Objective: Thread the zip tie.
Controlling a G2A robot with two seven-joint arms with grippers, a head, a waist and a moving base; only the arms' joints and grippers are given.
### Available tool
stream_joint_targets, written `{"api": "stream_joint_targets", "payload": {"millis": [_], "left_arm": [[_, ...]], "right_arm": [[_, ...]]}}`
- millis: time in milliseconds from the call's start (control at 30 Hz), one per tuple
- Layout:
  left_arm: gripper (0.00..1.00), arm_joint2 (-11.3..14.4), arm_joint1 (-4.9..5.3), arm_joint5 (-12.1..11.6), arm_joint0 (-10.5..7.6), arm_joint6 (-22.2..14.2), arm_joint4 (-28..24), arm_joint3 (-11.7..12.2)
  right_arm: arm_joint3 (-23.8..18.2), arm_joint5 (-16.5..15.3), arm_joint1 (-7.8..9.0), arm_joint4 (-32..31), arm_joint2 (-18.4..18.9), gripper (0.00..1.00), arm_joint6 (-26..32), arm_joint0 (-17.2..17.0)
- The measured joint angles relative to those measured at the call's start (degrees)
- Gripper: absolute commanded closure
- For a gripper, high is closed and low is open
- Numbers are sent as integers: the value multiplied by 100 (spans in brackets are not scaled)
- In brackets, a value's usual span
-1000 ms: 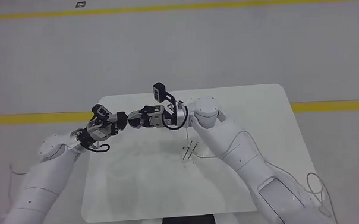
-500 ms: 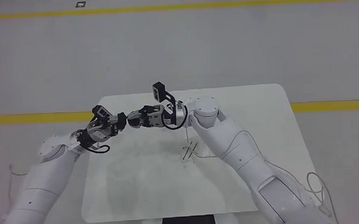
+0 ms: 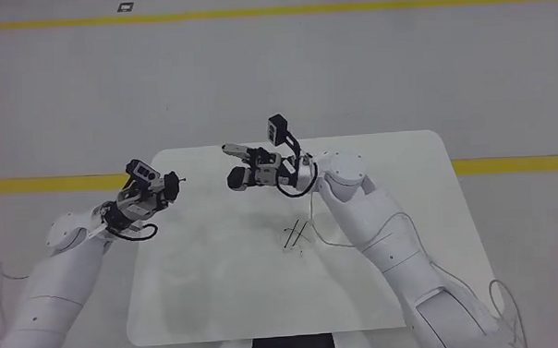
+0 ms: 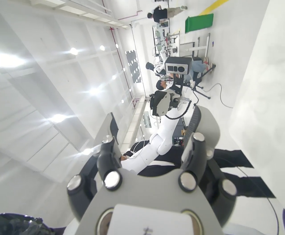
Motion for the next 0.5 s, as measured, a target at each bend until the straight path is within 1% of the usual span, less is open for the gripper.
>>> {"api": "stream_joint_targets", "payload": {"millis": [233,300,333,400,433,500], "left_arm": [[100,2,0,7,-1,4,5,21],[100,-8,1,-53,6,75,84,3],[100,-32,8,-136,22,136,229,-15],[100,-99,20,-219,50,122,344,-11],[100,-151,28,-255,60,80,373,-9],[100,-238,39,-393,57,16,472,-11]], "right_arm": [[12,21,-3,4,-7,0,11,9],[-43,53,19,-100,-16,0,-63,3],[-136,190,65,-364,-38,0,-146,30],[-370,521,161,-1079,-66,0,-194,59],[-560,784,228,-1639,-95,0,-112,56],[-915,1220,344,-2518,-111,0,59,-2]]}}
